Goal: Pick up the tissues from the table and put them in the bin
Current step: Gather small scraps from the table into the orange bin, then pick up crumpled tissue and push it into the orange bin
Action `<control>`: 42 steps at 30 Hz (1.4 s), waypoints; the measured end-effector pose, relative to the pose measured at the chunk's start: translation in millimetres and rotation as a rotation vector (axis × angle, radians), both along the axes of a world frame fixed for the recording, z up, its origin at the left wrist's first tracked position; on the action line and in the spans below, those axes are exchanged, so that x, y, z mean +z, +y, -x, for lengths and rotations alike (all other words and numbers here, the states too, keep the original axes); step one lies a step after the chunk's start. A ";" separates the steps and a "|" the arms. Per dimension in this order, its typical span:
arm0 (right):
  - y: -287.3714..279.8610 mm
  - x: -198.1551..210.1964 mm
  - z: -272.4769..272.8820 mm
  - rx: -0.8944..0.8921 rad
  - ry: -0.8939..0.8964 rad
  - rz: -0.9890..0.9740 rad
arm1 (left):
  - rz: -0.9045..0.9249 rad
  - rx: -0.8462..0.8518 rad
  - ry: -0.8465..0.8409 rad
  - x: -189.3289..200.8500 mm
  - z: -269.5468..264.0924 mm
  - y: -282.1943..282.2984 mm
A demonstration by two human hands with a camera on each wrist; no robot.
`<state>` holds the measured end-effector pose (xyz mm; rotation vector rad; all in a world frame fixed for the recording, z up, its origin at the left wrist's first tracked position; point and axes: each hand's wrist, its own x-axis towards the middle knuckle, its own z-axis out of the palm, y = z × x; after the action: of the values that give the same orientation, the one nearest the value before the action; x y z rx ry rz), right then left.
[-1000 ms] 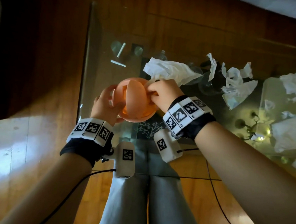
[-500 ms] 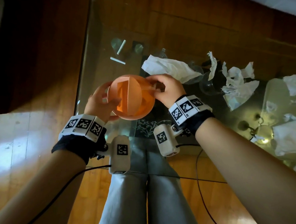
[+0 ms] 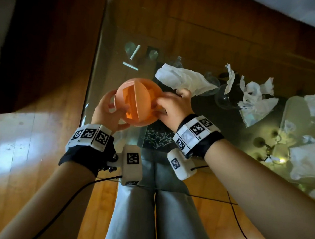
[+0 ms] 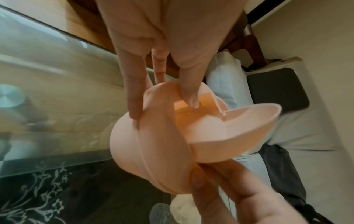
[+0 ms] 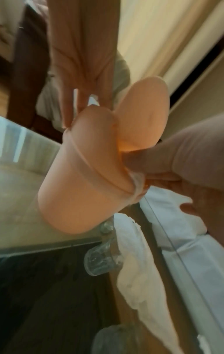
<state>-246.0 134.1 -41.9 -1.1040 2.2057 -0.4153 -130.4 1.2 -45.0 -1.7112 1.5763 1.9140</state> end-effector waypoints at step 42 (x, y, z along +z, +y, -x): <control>-10.6 -10.6 30.1 0.259 -0.036 -0.205 | 0.017 -0.038 0.028 -7.1 25.5 1.5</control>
<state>-276.1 123.4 -52.6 -1.2361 1.9891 -0.0939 -155.8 2.7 -52.1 -1.6552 1.6283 1.9204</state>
